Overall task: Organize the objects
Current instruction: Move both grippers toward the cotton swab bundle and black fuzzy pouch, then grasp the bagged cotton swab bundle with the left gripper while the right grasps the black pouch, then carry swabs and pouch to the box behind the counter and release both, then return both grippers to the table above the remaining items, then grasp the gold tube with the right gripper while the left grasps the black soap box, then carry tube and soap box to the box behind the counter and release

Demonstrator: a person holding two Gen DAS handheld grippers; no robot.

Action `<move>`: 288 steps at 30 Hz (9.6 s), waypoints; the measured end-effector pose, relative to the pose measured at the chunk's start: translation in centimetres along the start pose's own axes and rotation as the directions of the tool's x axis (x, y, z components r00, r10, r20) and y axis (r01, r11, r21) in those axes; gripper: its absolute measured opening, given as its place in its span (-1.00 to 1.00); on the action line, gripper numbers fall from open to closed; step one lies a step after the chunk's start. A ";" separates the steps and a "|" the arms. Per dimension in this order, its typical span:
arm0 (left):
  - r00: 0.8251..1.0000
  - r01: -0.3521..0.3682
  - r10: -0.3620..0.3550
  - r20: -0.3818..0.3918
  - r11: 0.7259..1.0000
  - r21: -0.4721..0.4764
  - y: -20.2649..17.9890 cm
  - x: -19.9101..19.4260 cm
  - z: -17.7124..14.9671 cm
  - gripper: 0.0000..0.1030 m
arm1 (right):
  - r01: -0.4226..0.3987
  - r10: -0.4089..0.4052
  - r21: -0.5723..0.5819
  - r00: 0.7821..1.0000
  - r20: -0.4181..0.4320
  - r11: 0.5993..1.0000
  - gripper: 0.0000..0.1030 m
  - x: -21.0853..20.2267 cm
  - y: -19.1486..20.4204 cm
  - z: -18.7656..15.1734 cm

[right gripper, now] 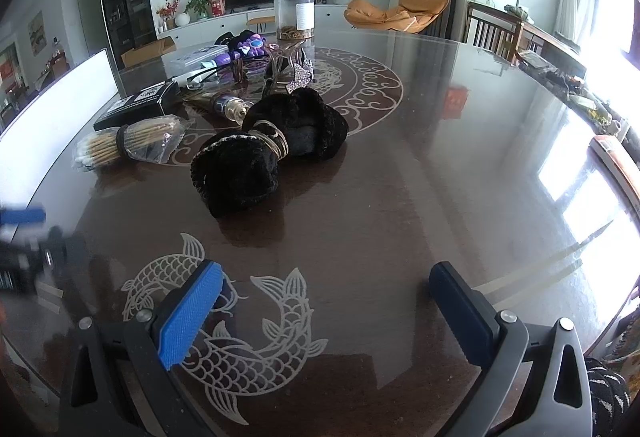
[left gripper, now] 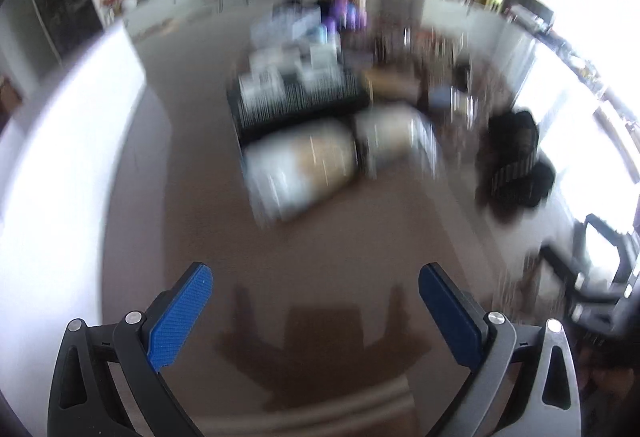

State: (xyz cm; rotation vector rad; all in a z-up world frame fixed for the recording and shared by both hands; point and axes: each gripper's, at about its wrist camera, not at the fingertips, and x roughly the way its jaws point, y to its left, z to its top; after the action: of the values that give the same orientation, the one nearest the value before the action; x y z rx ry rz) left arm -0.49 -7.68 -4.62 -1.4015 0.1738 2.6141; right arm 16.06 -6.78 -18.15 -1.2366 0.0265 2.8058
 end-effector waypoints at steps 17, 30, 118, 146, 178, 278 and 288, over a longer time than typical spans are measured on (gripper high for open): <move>0.952 0.306 -0.296 -0.083 0.936 0.173 4.3 8.1 -6.0 1.00 | -0.007 0.007 -0.006 1.000 -0.005 1.000 1.00 0.5 0.1 0.4; 0.986 0.136 -0.116 -0.121 0.976 0.172 11.5 14.0 -11.3 1.00 | -0.053 0.054 -0.050 0.998 0.037 0.997 1.00 0.4 -0.4 -0.1; 0.944 -0.050 0.181 0.274 0.904 -0.424 36.1 -21.8 -21.8 0.40 | -0.637 0.636 -0.249 0.766 -0.096 0.730 0.84 -8.9 27.4 12.4; 0.992 -0.117 0.127 0.028 0.967 -0.227 14.5 3.8 -11.5 1.00 | -0.008 0.008 -0.007 0.998 -0.057 1.000 1.00 1.9 -0.4 2.1; 0.993 -0.106 0.115 0.031 0.970 -0.219 14.1 4.4 -12.0 1.00 | -0.024 0.024 -0.011 0.999 -0.031 1.000 1.00 2.0 -0.8 2.1; 0.973 0.149 -0.113 -0.201 0.973 0.175 15.8 7.5 -9.4 1.00 | -0.306 0.299 -0.016 0.938 -0.178 0.952 0.32 0.9 -0.1 4.9; 0.964 0.266 -0.263 -0.046 0.961 0.081 18.6 1.7 -13.2 0.12 | -0.285 0.258 -0.052 0.920 -0.296 0.957 -0.50 0.9 0.7 6.7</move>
State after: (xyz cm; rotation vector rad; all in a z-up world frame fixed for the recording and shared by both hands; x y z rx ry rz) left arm 5.55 -28.09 -12.90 -1.3401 0.0950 2.3379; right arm 10.45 -7.09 -14.33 -1.7836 0.0911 2.8489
